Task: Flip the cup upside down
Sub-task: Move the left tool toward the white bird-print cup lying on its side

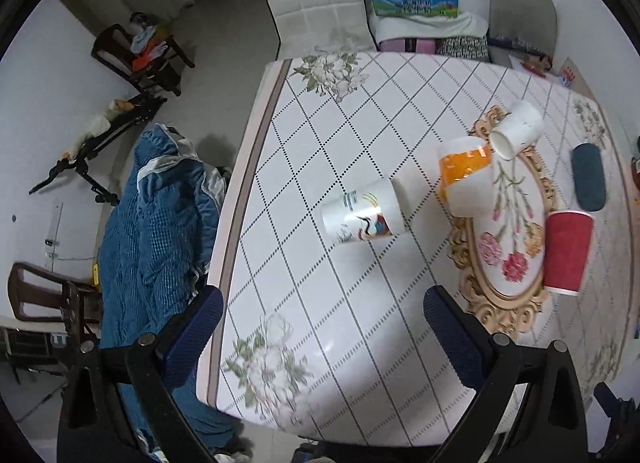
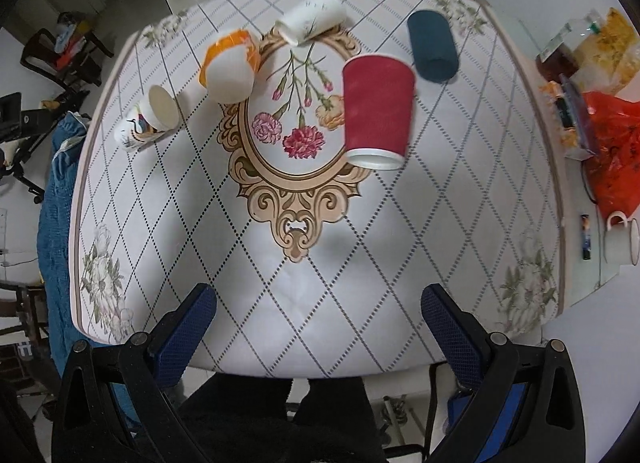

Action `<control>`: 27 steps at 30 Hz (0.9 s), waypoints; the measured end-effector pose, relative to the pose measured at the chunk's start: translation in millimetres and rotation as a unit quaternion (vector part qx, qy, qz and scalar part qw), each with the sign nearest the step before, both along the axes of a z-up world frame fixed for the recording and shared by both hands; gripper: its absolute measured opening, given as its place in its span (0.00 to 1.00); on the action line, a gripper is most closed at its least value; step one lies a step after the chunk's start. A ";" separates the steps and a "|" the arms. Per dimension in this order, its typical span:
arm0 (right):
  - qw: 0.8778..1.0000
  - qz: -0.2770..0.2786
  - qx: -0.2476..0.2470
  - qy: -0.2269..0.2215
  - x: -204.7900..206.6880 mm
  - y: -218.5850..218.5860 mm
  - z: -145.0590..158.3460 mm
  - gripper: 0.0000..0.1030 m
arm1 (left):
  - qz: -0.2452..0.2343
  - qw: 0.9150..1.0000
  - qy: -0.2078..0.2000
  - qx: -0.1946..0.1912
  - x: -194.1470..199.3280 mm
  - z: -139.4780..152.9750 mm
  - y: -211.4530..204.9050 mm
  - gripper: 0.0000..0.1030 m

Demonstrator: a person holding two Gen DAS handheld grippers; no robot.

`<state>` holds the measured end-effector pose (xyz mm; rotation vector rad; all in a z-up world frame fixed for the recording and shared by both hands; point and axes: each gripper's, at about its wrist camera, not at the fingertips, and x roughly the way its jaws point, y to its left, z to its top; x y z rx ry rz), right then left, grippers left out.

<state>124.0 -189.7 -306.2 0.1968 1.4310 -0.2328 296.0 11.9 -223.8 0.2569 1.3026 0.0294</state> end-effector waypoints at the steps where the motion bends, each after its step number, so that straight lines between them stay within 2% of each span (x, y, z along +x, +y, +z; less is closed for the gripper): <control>1: 1.000 0.000 0.001 0.006 5.0 0.4 -5.0 1.00 | -0.007 1.000 0.006 0.006 7.8 -7.3 -0.1 1.00; 7: 1.000 -0.004 0.000 0.029 35.3 2.3 -28.8 1.00 | -0.068 0.997 0.033 0.032 43.9 -42.1 -9.4 1.00; 11: 0.999 -0.008 0.000 0.041 49.6 2.8 -42.8 1.00 | -0.136 0.988 0.051 0.060 56.7 -68.7 -20.9 1.00; 13: 0.999 -0.009 0.001 0.051 54.9 3.0 -50.5 1.00 | -0.179 0.979 0.064 0.078 59.0 -83.0 -27.0 1.00; 14: 0.998 -0.010 0.001 0.055 57.3 3.5 -54.0 1.00 | -0.210 0.971 0.071 0.089 57.8 -91.5 -31.0 1.00; 19: 0.997 -0.013 0.007 0.076 67.4 5.3 -71.2 1.00 | -0.301 0.942 0.079 0.129 55.8 -114.5 -42.8 1.00; 23: 0.996 -0.015 0.012 0.091 73.0 6.6 -82.1 1.00 | -0.335 0.928 0.076 0.144 64.9 -125.9 -50.3 1.00; 27: 0.995 -0.018 0.014 0.101 77.3 6.9 -89.3 1.00 | -0.378 0.910 0.076 0.151 68.9 -137.3 -61.7 1.00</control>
